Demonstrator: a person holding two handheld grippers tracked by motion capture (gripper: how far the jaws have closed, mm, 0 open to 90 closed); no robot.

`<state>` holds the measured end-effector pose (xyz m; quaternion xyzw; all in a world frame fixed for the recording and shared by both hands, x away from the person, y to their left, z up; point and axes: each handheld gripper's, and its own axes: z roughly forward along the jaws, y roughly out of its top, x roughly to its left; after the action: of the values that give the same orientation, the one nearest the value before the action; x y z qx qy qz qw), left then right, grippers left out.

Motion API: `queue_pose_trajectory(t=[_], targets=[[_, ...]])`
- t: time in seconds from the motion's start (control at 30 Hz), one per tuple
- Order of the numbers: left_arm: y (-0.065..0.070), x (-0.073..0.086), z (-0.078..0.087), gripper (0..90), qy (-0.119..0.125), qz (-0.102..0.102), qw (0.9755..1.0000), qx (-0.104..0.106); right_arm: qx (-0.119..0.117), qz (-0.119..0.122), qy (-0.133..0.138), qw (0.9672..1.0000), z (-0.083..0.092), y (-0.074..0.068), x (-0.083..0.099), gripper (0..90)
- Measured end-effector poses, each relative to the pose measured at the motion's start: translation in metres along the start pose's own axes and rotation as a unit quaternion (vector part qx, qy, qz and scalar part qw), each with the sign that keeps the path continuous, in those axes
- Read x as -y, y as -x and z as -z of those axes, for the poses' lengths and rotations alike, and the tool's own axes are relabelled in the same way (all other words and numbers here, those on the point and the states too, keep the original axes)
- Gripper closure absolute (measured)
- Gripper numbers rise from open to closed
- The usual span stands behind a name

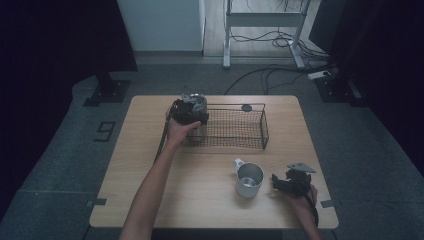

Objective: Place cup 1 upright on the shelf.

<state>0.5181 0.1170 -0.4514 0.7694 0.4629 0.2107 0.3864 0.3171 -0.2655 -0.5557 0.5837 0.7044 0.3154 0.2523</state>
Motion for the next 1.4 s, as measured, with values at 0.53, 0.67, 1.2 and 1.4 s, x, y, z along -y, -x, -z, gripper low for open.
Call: queue_pose_trajectory(t=[0.53,0.67,1.2,1.4], targets=[[0.003,0.009,-0.010,4.0,-0.010,0.005,0.9999,-0.001,0.000,0.000,0.000,1.0000,0.000,0.000,0.000,12.4],[0.003,0.011,-0.009,4.0,-0.008,0.003,1.0000,0.000,0.000,0.000,0.000,1.0000,0.000,0.000,0.000,12.4],[0.007,0.022,-0.003,3.7,0.000,-0.006,1.0000,-0.005,0.001,0.001,0.000,1.0000,0.000,0.000,0.000,12.5],[0.006,0.024,0.001,1.8,0.020,0.010,0.9997,-0.001,0.000,0.001,0.000,1.0000,0.000,0.000,0.000,12.7]])
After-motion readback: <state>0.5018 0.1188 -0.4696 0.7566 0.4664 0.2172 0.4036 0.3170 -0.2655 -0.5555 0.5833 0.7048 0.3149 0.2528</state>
